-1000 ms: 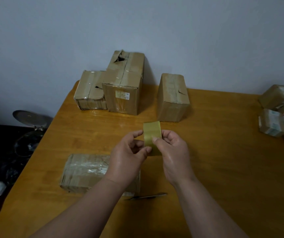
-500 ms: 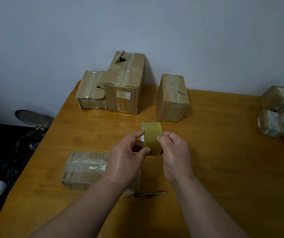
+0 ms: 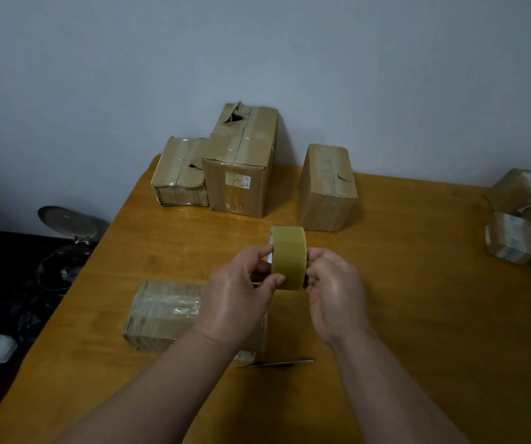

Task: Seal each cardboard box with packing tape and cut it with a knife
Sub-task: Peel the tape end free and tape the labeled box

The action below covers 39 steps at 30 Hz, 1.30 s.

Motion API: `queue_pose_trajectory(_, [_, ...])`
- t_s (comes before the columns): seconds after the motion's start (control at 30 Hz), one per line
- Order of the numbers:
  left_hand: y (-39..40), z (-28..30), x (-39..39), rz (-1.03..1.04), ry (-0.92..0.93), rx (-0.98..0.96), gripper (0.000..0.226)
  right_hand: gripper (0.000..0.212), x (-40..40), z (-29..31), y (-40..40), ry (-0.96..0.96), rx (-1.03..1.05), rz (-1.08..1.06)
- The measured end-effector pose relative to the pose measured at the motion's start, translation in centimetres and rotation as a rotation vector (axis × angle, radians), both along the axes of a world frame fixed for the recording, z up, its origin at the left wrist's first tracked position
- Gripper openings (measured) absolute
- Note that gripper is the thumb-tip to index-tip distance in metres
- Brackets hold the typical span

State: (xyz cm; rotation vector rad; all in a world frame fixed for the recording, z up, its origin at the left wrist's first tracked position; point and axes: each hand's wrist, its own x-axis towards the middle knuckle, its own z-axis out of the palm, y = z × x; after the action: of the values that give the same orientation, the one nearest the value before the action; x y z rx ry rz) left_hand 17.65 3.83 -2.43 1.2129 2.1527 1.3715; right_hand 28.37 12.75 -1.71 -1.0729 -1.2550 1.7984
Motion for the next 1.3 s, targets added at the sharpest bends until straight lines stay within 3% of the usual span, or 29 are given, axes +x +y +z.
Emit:
queue_pose_trajectory(0.27, [-0.1, 0.2, -1.7, 0.001, -0.030, -0.035, 0.042, 0.021, -2.0, 0.4, -0.5, -0.104, 0.070, -0.001])
queue_pose_trajectory(0.63, [-1.2, -0.9, -5.1, -0.031, -0.060, -0.067, 0.043, 0.019, -5.5, -0.1, -2.3, -0.105, -0.013, -0.032])
queue_pose_trajectory(0.8, [-1.3, -1.1, -5.8, -0.032, -0.201, -0.054, 0.042, 0.043, -6.2, -0.6, -2.5, -0.143, -0.001, -0.046])
queue_pose_trajectory(0.97, [-1.2, -1.1, -6.6, -0.039, -0.338, -0.048, 0.042, 0.022, -6.4, -0.1, -2.2, -0.102, 0.045, -0.005])
queue_pose_trajectory(1.3, [-1.7, -1.6, -6.4, -0.033, -0.198, -0.040, 0.042, 0.016, -7.7, -0.3, -2.8, -0.109, -0.024, -0.121])
